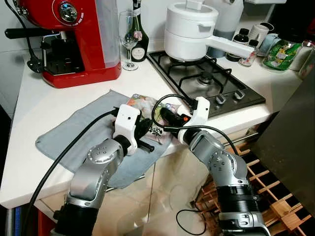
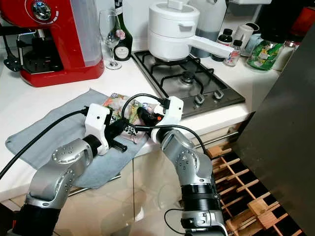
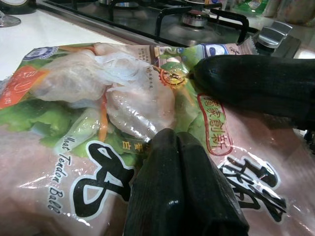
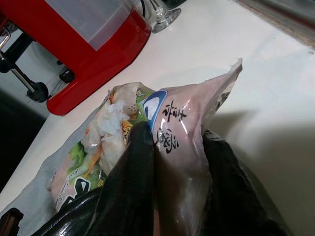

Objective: Restocking fridge

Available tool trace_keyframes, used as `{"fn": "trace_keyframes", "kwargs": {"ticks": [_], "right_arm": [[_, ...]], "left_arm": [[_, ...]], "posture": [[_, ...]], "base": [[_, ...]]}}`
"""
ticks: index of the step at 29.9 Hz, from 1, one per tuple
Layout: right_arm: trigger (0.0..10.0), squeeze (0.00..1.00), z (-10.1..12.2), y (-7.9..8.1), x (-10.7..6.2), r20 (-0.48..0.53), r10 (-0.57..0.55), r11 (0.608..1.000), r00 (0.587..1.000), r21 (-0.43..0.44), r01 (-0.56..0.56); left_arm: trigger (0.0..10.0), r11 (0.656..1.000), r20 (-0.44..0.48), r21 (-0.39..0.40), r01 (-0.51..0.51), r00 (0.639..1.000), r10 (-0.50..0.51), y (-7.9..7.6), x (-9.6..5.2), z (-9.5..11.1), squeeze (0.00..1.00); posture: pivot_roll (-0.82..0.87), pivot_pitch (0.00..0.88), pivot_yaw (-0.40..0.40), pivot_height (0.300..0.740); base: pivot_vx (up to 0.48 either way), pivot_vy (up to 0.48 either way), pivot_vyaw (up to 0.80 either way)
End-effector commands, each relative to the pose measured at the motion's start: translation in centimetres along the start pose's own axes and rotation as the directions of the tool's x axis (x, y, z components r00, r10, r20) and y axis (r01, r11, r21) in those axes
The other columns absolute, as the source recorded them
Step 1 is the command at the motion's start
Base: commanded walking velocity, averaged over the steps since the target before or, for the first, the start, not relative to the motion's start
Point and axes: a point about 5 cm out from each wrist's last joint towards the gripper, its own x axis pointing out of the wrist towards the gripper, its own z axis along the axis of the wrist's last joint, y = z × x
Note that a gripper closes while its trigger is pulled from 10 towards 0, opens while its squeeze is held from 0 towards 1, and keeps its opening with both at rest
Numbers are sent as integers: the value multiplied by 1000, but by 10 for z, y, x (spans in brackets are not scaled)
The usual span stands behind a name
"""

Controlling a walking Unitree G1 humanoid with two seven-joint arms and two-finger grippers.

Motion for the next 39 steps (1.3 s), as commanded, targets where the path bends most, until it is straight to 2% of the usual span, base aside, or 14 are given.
{"fn": "trace_keyframes", "kwargs": {"ticks": [1, 8, 10, 11, 14, 15, 23, 25, 32, 33, 34, 36, 37, 39], "right_arm": [[0, 0, -22, -5, 1, -83, -23, 999, 996, 27, 25], [0, 0, -12, 0, 3, -17, -6, 997, 1000, -80, 5], [0, 0, -4, 1, 4, 33, 4, 995, 999, -103, 0], [0, 0, -4, 1, 4, 33, 4, 995, 999, -103, 0], [0, 0, 3, 6, 4, 87, 31, 990, 996, -140, -18], [0, 0, 5, 8, 4, 104, 42, 988, 994, -149, -27], [0, 0, 17, 16, 2, 210, 82, 979, 974, -199, -39], [0, 0, 22, 19, 2, 248, 99, 976, 964, -213, -46], [0, 0, 22, 19, 2, 248, 99, 976, 964, -213, -46], [0, 0, 46, 33, -2, 347, 191, 942, 918, -329, -71], [0, 0, 60, 44, -6, 396, 258, 907, 881, -413, -80], [0, 0, 73, 58, -13, 444, 339, 854, 829, -515, -73], [0, 0, 73, 58, -13, 444, 339, 854, 829, -515, -73], [0, 0, 73, 63, -16, 462, 358, 833, 812, -550, -55]], "left_arm": [[10000, 999, -135, -37, -10, 991, 5, 0, 1, -29, 0], [10000, 1000, -26, 20, -15, 1000, 16, 1, 3, -11, 0], [10000, 994, 75, 75, -77, 995, 71, 6, 5, 8, 0], [10000, 994, 75, 75, -77, 995, 71, 6, 5, 8, 0], [10000, 991, 181, 96, -93, 981, 74, 5, 5, 30, 0], [10000, 991, 214, 102, -88, 975, 64, 3, 3, 37, 1000], [10000, 988, 327, 109, -111, 942, 70, 0, 1, 60, 1000], [10000, 987, 397, 105, -118, 915, 67, -1, -2, 72, 1000], [10000, 987, 397, 105, -118, 915, 67, -1, -2, 72, 1000], [10000, 984, 503, 88, -155, 860, 90, 2, -9, 91, 1000], [10000, 981, 530, 73, -181, 840, 115, 6, -11, 96, 1000], [10000, 973, 523, 0, -231, 829, 197, 13, -12, 93, 1000], [10000, 973, 523, 0, -231, 829, 197, 13, -12, 93, 1000], [10000, 958, 461, -112, -264, 840, 285, 18, -11, 78, 1000]], "posture": [[-64, 0, -35, 740], [-62, 0, -37, 740], [-62, 0, -37, 740], [-62, 0, -37, 740], [-61, 0, -38, 740], [-61, 0, -38, 740], [-60, 0, -38, 740], [-59, 0, -38, 740], [-59, 0, -38, 740], [-58, 0, -38, 740], [-58, 0, -38, 740], [-59, 0, -39, 740], [-59, 0, -39, 740], [-61, 0, -38, 740]], "base": [[0, 0, 0], [0, 0, 0], [0, 0, 0], [0, 0, 0], [0, 0, 0], [0, 0, 0], [0, 0, 0], [0, 0, 0], [0, 0, 0], [0, 0, 0], [0, 0, 0], [0, 0, 0], [0, 0, 0], [0, 0, 0]]}}
